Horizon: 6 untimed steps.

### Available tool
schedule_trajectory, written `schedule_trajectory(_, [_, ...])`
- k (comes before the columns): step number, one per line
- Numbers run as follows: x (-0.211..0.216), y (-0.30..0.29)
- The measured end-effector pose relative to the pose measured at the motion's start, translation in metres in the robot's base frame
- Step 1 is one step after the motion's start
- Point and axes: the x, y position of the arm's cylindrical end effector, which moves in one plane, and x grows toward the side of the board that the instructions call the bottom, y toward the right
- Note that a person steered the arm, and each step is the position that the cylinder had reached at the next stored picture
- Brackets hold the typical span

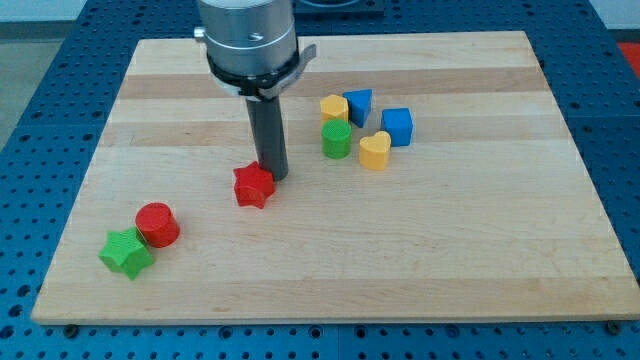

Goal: Push the red star closer to the red circle

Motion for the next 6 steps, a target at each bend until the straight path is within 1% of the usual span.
schedule_trajectory(2, [0.029, -0.011])
schedule_trajectory(4, [0.056, -0.038])
schedule_trajectory(6, [0.088, -0.041])
